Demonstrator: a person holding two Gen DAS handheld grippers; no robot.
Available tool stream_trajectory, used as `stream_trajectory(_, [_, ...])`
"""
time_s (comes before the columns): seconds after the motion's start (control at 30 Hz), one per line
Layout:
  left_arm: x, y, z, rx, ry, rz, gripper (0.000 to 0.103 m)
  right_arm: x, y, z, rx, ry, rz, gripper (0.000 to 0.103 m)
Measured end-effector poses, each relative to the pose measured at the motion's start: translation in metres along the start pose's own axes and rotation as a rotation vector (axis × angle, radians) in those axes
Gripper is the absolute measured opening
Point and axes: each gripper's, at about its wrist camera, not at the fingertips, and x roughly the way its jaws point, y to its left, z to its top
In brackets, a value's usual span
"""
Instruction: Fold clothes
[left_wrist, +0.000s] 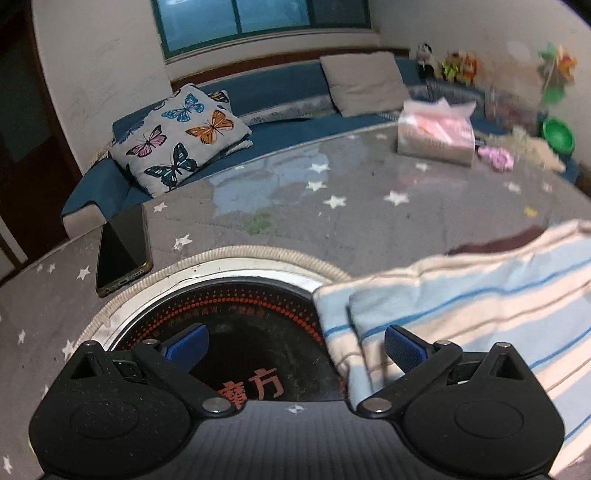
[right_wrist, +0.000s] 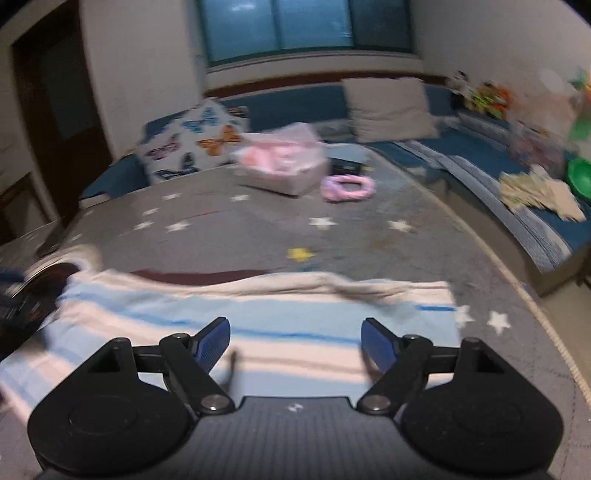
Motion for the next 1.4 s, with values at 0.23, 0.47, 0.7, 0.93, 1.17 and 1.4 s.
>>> stream_trajectory(0.23, [0.004,-0.015,-0.006,0.081,0.007,0.025,0.103,-0.02,0.076,-0.02,-0.174,0.014,0.108,0.08])
stream_trajectory(0.47, [-0.001,0.01,-0.008,0.016,0.016,0.059,0.092,-0.039,0.159,-0.042,-0.394,0.017,0.264,0.07])
stream_trajectory(0.7, [-0.014,0.027,-0.011,-0.074,0.029,0.014,0.089,-0.035,0.234,-0.064,-0.598,0.016,0.346,0.049])
stream_trajectory(0.93, [-0.02,0.038,-0.014,-0.209,0.073,-0.083,0.091,-0.024,0.256,-0.073,-0.609,0.005,0.303,0.007])
stream_trajectory(1.17, [-0.021,0.041,-0.013,-0.368,0.122,-0.178,0.093,-0.046,0.232,-0.056,-0.46,-0.048,0.343,0.004])
stream_trajectory(1.4, [-0.018,0.027,-0.014,-0.435,0.18,-0.239,0.083,-0.059,0.211,-0.049,-0.375,-0.08,0.358,0.004])
